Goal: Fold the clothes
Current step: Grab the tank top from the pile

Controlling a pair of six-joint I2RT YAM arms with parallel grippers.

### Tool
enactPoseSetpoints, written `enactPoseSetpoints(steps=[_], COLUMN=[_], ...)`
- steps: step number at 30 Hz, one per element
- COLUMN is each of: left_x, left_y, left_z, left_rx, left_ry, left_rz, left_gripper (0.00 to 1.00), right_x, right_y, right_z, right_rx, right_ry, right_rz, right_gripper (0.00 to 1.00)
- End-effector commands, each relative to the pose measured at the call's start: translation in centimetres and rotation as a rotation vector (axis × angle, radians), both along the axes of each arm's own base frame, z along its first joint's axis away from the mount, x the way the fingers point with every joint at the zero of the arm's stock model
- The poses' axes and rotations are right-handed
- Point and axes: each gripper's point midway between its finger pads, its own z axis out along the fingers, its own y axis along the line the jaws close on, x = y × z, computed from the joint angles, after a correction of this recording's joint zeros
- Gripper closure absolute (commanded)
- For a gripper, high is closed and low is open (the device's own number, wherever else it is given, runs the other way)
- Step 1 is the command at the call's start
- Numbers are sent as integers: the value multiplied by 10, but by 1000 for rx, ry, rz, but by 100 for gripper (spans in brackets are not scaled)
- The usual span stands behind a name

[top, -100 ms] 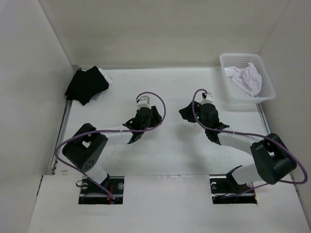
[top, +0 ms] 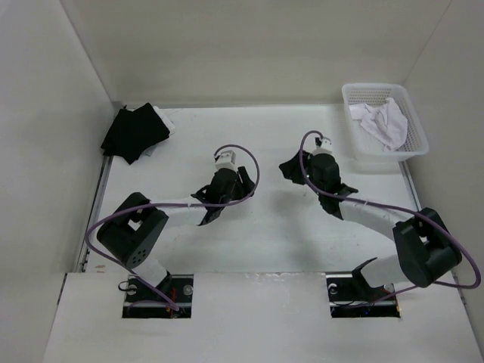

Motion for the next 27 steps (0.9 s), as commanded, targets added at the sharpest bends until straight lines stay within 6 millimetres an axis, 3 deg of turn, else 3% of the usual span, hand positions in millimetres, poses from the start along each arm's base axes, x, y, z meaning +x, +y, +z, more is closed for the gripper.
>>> enactPoseSetpoints(steps=[1,2,4,6,9,11,14,16,18,21,27], left_x=[-8,-10,-8,-8,-8,-8,-9,-9,-9,-7,-5], left_y=[-13,-15,-12,-9,-8,-7,-5,-5,-4,-2,1], left_z=[21,21,21,20,24,25,29,30,28,28,29], left_rx=[-100,-111,-123,-135,-167,-171,-183,-187,-188,-195,-212], left_ry=[-36,-30,-33,-31,-49,-61,-68,-73,-69,-72,-77], left_rz=[-73,-78,-67,-60,-59,-60,-55,-59,-54,-48,-36], left_gripper=[47,47,48,48,56,65,73,73,72,69,66], right_x=[44,44,78,97,131,154,183,202,214,223,236], right_y=[-31,-31,-72,-96,-161,-215,-277,-317,-342,-383,-425], right_z=[79,79,106,115,123,116,93,63,42,17,-13], right_rx=[-23,-23,-61,-91,-150,-179,-215,-242,-258,-289,-319], right_ry=[-137,-137,-151,-150,-137,-96,-19,57,104,158,229], right_rz=[-155,-155,-273,-334,-505,-634,-743,-796,-825,-879,-909], right_gripper=[58,58,72,83,98,100,100,92,85,65,46])
